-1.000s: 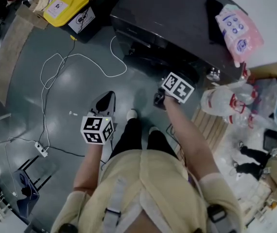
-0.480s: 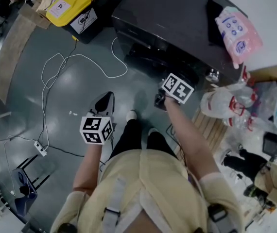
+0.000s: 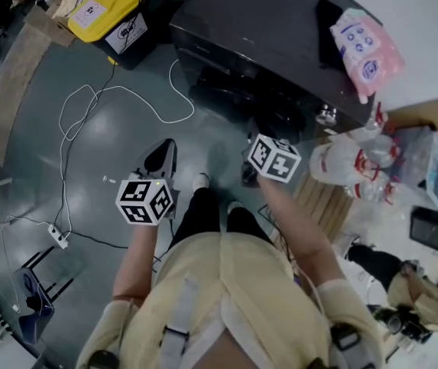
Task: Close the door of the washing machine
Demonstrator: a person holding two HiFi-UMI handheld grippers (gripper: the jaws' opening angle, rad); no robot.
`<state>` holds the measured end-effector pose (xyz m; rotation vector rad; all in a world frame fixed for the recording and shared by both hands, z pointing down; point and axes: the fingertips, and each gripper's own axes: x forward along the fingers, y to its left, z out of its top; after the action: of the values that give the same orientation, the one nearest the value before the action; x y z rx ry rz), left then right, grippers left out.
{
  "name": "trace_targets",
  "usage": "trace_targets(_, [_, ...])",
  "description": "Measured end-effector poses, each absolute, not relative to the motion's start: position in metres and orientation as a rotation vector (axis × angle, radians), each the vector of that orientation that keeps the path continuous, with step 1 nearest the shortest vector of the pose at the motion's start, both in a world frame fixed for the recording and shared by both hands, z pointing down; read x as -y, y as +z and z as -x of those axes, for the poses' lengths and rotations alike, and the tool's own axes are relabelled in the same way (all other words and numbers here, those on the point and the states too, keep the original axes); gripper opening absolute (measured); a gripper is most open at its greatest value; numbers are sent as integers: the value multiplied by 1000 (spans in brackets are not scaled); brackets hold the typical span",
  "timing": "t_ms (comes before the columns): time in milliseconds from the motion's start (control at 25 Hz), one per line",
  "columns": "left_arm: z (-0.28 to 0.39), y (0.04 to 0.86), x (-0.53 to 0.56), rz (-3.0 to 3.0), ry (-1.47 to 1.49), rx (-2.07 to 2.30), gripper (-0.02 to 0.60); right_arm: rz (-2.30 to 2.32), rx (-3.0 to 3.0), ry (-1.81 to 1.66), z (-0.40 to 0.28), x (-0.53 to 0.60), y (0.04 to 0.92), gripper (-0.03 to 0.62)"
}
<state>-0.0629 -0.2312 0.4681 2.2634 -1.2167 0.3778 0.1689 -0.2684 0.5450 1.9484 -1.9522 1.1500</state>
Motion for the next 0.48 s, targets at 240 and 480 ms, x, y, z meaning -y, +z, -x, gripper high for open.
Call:
trace_targets(240, [58, 466, 226, -2224, 319, 1199, -9, -1906, 2066, 1008, -162, 245, 512, 32])
trace_targets(480, [53, 465, 220, -2235, 337, 1190, -9, -1879, 2144, 880, -158, 222, 486, 32])
